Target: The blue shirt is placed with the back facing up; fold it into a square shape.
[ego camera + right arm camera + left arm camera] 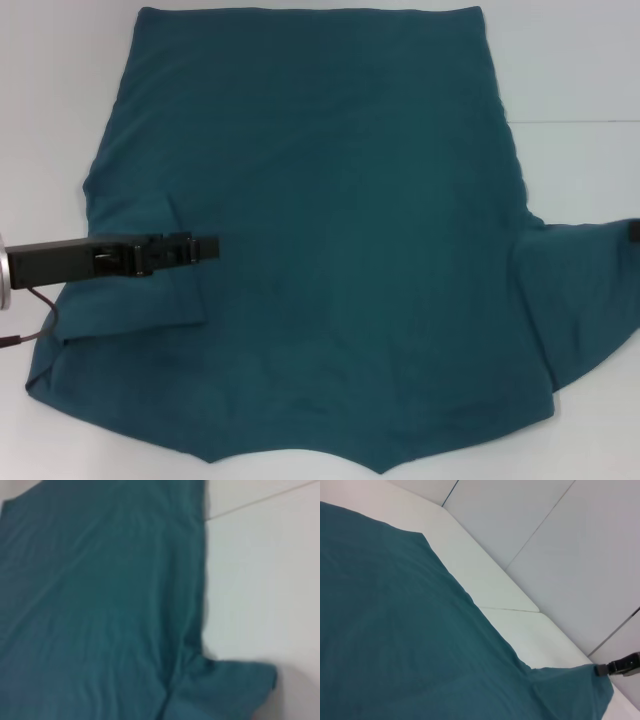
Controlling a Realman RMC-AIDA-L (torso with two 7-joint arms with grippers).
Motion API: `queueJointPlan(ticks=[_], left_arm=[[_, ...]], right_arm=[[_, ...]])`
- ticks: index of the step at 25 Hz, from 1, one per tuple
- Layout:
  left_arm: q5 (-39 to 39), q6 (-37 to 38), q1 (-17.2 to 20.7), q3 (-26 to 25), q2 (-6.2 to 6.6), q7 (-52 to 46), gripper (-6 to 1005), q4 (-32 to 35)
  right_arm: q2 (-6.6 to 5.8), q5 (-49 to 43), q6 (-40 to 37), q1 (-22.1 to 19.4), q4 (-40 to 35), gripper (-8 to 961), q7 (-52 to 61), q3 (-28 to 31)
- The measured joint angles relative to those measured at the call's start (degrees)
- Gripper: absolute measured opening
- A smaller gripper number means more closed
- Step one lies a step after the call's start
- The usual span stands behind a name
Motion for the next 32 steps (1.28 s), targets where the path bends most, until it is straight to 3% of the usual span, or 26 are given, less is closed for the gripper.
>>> queueJointPlan(ticks=[8, 20, 27, 32], left_arm=[[-0.7, 0.0, -0.2, -0.8, 0.05, -0.1, 599, 0.0], [-1.6, -0.1, 0.3, -3.9, 0.08, -0.1, 598, 0.0], [-2.4, -0.3, 0.8, -4.4, 0.00, -0.1, 598, -0.1], [-2.4, -0.5, 1.2, -4.4, -0.08, -0.1, 598, -0.1]], right_arm=[[0.22, 2.1, -3.2, 3.3, -0.6, 30, 0.1, 1.5], [4.54, 1.7, -1.7, 9.5, 1.5, 29, 0.6, -5.2], [5.82, 1.7, 0.7, 11.5, 3.8, 31, 0.7, -8.4], [5.97, 2.4, 0.5, 11.8, 4.6, 34, 0.7, -8.0]])
